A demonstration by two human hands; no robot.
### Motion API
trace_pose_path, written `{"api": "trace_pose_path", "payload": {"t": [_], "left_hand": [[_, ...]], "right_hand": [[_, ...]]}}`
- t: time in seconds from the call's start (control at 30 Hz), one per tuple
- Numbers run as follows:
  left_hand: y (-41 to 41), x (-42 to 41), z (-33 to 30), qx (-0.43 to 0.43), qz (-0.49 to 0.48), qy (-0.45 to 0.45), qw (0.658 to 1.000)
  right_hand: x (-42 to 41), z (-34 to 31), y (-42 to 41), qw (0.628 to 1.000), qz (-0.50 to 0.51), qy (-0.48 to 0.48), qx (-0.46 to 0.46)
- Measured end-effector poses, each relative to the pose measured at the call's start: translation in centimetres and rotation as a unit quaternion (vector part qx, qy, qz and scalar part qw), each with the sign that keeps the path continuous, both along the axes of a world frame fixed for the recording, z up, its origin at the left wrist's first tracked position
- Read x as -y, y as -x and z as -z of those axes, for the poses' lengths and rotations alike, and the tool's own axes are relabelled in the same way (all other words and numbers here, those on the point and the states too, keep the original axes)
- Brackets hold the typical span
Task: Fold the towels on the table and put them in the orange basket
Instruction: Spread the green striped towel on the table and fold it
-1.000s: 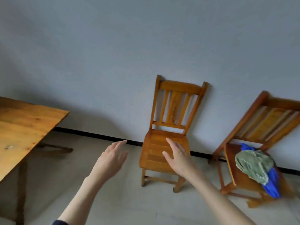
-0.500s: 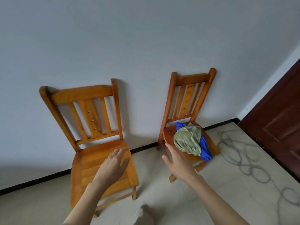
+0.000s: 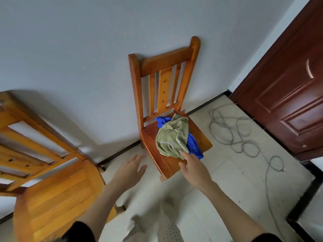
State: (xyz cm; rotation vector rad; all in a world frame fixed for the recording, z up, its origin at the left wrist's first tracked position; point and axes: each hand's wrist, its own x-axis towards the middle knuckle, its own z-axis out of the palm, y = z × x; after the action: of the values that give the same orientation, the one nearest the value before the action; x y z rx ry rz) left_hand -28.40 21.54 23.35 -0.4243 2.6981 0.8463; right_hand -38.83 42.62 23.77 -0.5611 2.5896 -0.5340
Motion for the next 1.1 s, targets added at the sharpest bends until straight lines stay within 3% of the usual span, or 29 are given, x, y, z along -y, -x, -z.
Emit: {"api": "trace_pose_path", "payload": {"t": [0.27, 0.5, 0.8, 0.93, 1.1], "left_hand": [[10.2, -4.6, 8.1, 0.087, -0.028, -0.026, 0.995], [16.1, -8.4, 13.1, 0.141, -0.062, -0.073, 0.985], [20.6, -8.3, 19.1, 0.218, -0.042, -0.08, 0.972], [22.1, -8.4, 19.8, 0.176, -0.034, -0.052, 0.982], [24.7, -8.7, 18.6, 0.045, -0.003, 0.019, 0.999]], "right_hand": [[-3.1, 10.3, 11.7, 0.994, 0.044, -0.057, 0.081], [-4.4, 18.0, 16.5, 0.979, 0.078, -0.081, 0.168], [-1.9, 24.9, 18.8, 0.978, 0.062, -0.147, 0.137], [-1.6, 25.8, 18.8, 0.985, 0.059, -0.131, 0.093], [-0.9, 22.5, 19.2, 0.994, 0.072, 0.031, 0.072]]}}
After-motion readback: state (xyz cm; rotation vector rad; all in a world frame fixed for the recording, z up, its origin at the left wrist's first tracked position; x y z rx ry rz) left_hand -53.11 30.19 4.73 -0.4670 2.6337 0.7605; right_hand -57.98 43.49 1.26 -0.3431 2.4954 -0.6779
